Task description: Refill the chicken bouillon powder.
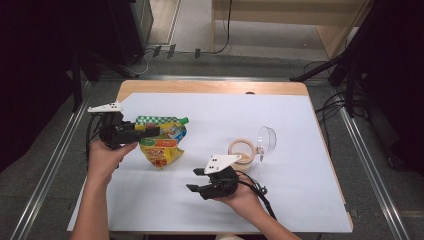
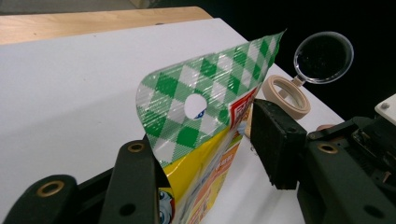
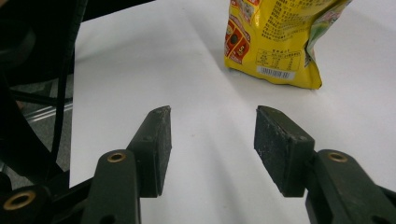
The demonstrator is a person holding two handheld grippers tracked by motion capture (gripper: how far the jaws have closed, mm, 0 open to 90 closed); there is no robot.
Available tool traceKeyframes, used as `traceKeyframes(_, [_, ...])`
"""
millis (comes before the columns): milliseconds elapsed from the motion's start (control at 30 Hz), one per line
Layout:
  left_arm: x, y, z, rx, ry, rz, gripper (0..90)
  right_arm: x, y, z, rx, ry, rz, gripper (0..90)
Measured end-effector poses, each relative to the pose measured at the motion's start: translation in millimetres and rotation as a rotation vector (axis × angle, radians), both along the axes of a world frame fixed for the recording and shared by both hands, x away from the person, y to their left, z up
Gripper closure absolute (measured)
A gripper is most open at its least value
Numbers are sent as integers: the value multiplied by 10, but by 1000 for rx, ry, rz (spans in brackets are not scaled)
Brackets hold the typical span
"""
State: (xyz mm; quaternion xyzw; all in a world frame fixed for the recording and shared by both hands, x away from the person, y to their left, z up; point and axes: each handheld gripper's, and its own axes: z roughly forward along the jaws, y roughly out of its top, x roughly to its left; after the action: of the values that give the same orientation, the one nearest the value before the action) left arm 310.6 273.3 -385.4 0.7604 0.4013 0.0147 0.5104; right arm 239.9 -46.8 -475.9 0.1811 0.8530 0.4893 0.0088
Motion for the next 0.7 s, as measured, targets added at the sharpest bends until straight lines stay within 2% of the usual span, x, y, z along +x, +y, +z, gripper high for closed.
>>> traceKeyframes(233, [-24,46,162,-11,4,18,530,31,-29,58,-2,4,-9,489])
traceKeyframes(433, [-45,97,293,14,-3,64,525,46,-43,91,-6,5,-8,491])
traceKeyframes(533, [-31,150,320,33,-4,94,524,59,-60,112,-2,5,-11,492])
traceKeyframes(633, [-15,217,319,25,-5,121,515,72,-81,133,1,12,-12,492])
traceKeyframes(700, [1,254,303,34,-5,138,503,78,-95,140,-1,12,-14,492])
